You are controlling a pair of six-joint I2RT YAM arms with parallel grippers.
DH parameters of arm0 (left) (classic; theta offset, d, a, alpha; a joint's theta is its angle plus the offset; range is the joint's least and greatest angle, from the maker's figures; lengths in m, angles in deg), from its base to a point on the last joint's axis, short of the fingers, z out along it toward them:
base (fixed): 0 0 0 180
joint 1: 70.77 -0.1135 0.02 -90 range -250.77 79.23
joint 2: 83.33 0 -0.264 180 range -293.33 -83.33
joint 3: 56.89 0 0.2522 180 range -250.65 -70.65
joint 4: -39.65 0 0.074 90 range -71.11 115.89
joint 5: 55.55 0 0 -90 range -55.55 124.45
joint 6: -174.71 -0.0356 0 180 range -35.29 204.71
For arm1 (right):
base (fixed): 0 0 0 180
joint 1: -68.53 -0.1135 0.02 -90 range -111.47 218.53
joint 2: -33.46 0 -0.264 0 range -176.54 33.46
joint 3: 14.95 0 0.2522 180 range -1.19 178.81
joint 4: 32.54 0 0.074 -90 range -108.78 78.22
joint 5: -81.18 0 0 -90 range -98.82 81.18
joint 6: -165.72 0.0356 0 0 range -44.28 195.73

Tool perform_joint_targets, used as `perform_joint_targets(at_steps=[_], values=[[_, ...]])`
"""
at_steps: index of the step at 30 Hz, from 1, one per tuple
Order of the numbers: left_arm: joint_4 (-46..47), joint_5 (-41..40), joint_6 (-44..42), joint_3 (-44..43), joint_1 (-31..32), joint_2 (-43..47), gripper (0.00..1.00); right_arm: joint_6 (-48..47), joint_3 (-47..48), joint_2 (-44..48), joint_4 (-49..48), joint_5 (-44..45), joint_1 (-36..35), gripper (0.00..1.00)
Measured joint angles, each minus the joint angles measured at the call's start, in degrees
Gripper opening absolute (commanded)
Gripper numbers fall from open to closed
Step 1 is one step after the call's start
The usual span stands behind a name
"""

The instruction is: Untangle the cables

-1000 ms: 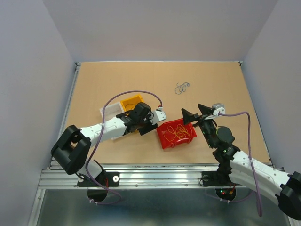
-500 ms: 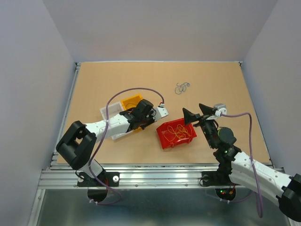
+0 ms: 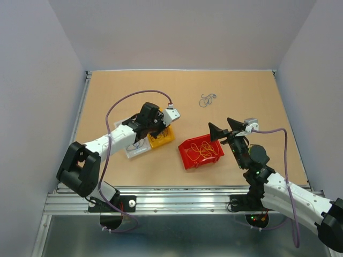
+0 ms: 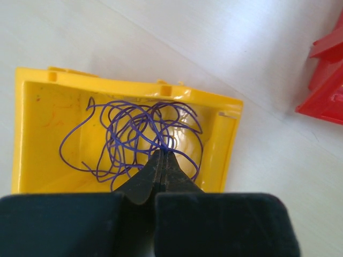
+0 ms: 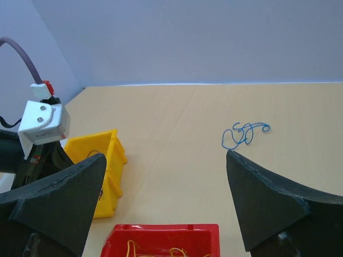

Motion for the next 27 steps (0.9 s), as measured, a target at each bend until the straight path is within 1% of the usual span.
perform_joint_targets(at_steps=[3,6,8,9,10,11,12,14,15,16,19,20,21,22,24,27], values=[[0.22,0.15,0.42,-0.09,-2.1,0.0,0.0,0.0,0.0,0.0,0.0,0.0,0.0,0.98],[0.87,-1.46,0.48,-0.09,-3.04,-0.02,0.01,0.0,0.0,0.0,0.0,0.0,0.0,0.98],[1.79,-2.8,0.46,-0.15,-3.02,-0.63,0.06,0.0,0.0,-0.02,0.0,0.0,-0.02,1.0],[2.19,-3.54,0.39,-0.37,-3.02,-1.55,0.15,0.0,0.0,-0.07,0.02,0.0,0.0,1.0],[2.62,-4.15,0.39,-0.52,-3.02,-2.62,0.21,0.04,0.0,-0.28,0.11,0.09,0.0,1.0],[2.97,-4.63,0.28,-0.7,-3.02,-3.8,0.36,0.7,0.24,-0.92,0.85,0.96,0.0,1.0],[3.17,-5.29,0.22,-0.9,-3.02,-5.4,0.43,0.92,0.37,-1.49,1.2,1.14,0.0,1.0],[3.15,-5.81,0.17,-0.9,-3.02,-7.23,0.49,2.78,2.84,-4.7,5.22,4.04,0.0,1.0],[3.04,-6.1,0.13,-0.9,-3.02,-7.61,0.53,3.56,4.98,-7.15,7.21,5.42,0.02,1.0],[3.06,-6.4,0.11,-0.9,-3.02,-7.61,0.55,4.63,8.13,-10.43,10.36,6.49,0.31,1.0],[3.87,-7.37,0.24,-0.9,-3.13,-6.62,0.62,6.62,16.15,-20.52,16.39,5.7,2.99,1.0],[4.09,-7.5,0.31,-0.83,-3.39,-5.64,0.65,7.13,17.75,-22.84,17.27,5.16,4.15,1.0],[4.24,-7.72,0.37,-0.79,-3.43,-4.81,0.73,7.78,18.99,-24.72,18.12,4.28,5.57,1.0],[4.7,-7.76,0.46,-0.52,-3.65,-2.99,0.77,8.33,20.24,-26.64,18.84,3.56,7.17,1.0],[6.16,-7.78,0.68,0.46,-3.87,0.96,0.85,9.57,23.82,-32.26,20.7,1.01,12.31,1.0],[8.83,-7.74,0.85,2.89,-4.22,8.0,0.89,10.64,30.1,-41.33,22.49,-3.13,18.21,1.0]])
